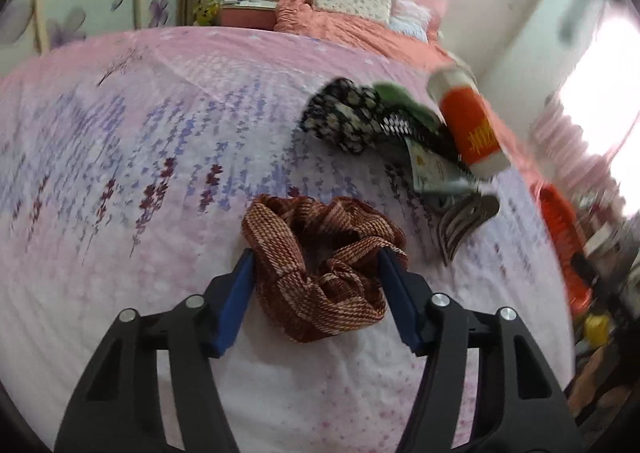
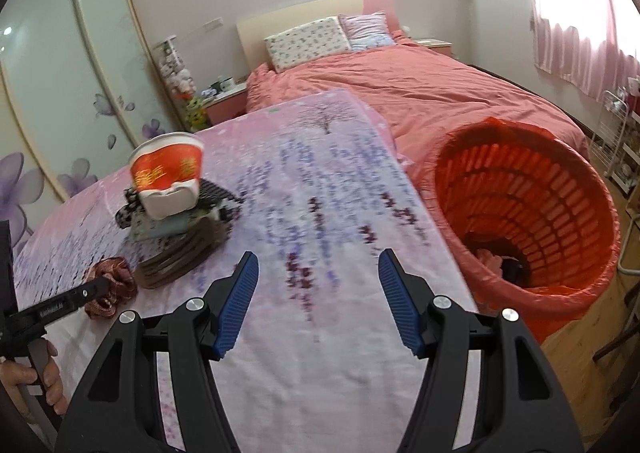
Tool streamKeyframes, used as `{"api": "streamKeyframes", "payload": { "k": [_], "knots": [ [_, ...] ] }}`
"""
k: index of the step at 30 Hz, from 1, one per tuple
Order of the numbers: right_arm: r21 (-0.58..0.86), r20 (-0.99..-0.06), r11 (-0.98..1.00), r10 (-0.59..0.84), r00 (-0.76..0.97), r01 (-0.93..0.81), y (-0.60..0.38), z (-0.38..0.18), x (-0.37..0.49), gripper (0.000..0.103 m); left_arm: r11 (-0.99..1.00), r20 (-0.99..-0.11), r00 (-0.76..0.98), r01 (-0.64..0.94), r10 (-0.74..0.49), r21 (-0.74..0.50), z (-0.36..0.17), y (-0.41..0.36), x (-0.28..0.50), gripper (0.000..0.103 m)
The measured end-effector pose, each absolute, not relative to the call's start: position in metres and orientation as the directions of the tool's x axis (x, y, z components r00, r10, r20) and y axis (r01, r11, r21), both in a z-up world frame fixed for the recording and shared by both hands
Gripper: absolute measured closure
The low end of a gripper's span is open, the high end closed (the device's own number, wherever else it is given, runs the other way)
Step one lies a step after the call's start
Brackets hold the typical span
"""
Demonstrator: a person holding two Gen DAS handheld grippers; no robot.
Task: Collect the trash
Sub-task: 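Grasp the brown plaid scarf with the left tool while the right tool grasps the red paper cup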
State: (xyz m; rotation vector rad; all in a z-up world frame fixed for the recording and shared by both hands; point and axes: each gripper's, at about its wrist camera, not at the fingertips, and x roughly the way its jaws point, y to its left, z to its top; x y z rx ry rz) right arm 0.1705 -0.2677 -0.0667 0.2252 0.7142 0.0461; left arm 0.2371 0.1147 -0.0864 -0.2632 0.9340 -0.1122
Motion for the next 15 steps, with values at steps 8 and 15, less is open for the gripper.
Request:
{"api": "streamKeyframes", "payload": {
  "k": [8, 15],
  "knots": [
    [0.205, -0.645, 0.979, 0.129, 0.753, 0.008, -0.253, -0.067, 0.175, 0.04, 0.955, -0.745, 0.634, -0.037, -0.207, -0.296, -0.071, 0.137, 0.225, 0.048],
    [0.201, -0.653, 0.979, 0.129, 0.746, 0.007, -0.248, -0.071, 0.177, 0.04, 0.968, -0.801, 0.568, -0.03, -0.19, -0.25, -0.096, 0.124, 0.238, 0.069]
  ]
}}
